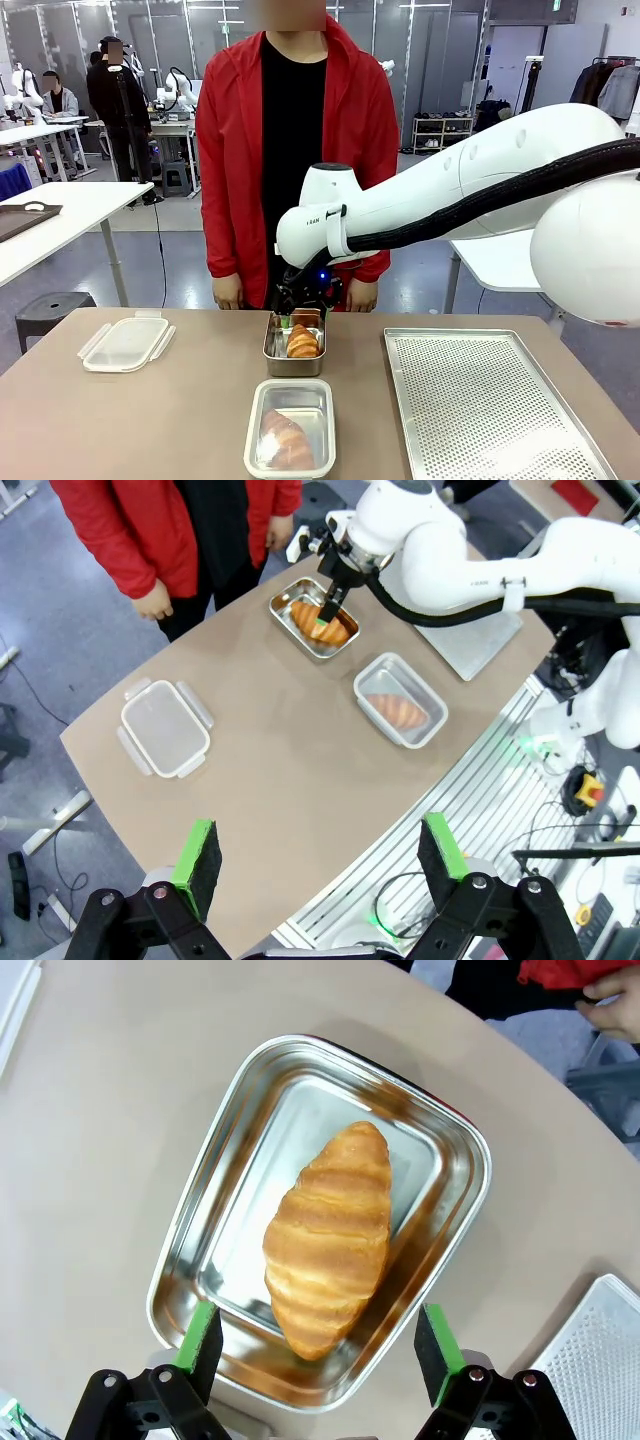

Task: Place the bread into the airtight container.
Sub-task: Pick up a Butter Roll and place it into an empty Airtight Container.

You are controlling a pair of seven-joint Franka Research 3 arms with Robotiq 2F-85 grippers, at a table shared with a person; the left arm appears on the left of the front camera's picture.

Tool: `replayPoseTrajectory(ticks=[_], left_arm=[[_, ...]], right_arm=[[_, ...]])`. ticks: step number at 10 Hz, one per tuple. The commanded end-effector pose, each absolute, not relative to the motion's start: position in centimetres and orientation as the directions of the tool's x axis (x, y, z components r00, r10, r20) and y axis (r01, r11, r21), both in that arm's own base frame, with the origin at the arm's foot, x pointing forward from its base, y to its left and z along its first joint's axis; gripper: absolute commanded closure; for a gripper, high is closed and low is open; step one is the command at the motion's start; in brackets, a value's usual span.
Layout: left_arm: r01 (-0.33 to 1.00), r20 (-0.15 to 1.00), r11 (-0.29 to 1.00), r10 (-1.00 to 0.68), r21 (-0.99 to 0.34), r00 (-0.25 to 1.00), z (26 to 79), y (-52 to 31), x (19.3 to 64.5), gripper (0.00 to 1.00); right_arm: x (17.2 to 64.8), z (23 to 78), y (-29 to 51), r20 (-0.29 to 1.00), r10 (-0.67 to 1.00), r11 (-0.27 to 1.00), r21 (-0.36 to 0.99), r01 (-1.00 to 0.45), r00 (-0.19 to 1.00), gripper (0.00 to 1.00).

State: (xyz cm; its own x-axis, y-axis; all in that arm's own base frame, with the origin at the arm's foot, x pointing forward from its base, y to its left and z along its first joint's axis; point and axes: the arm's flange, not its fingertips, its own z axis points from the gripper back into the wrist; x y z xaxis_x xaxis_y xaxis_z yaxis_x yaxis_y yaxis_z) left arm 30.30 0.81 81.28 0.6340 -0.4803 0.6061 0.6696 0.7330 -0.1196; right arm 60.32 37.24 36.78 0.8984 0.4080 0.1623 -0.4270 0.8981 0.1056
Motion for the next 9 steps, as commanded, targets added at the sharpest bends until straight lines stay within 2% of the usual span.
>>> replayPoseTrajectory(ticks=[1, 5, 7, 8, 9], left_arm=[[0.678, 0.605, 0.726, -0.489, -0.118, 0.629, 81.5, 0.8, 30.2, 0.0], [0.678, 0.605, 0.726, -0.489, -0.118, 0.629, 81.5, 0.8, 30.2, 0.0], [0.678, 0.605, 0.726, -0.489, -0.118, 0.629, 81.5, 0.8, 30.2, 0.0], [0.678, 0.605, 0.726, -0.489, -0.118, 0.629, 81.5, 0.8, 30.2, 0.0], [0.678, 0.605, 0.726, -0.489, -0.118, 0.629, 81.5, 0.8, 30.2, 0.0]], right_arm=[[58.1, 42.3, 36.3, 0.143, 0.439, 0.886, 0.097, -0.454, 0.887, 0.0], [51.4, 56.5, 29.3, 0.249, 0.521, 0.833, 0.06, -0.55, 0.817, 0.0], [46.9, 62.3, 23.6, 0.263, 0.574, 0.801, 0.017, -0.598, 0.776, 0.0], [45.0, 64.9, 20.8, 0.267, 0.585, 0.786, 0.046, -0.616, 0.766, 0.0], [42.8, 67.4, 17.5, 0.221, 0.587, 0.791, 0.053, -0.61, 0.779, 0.0]])
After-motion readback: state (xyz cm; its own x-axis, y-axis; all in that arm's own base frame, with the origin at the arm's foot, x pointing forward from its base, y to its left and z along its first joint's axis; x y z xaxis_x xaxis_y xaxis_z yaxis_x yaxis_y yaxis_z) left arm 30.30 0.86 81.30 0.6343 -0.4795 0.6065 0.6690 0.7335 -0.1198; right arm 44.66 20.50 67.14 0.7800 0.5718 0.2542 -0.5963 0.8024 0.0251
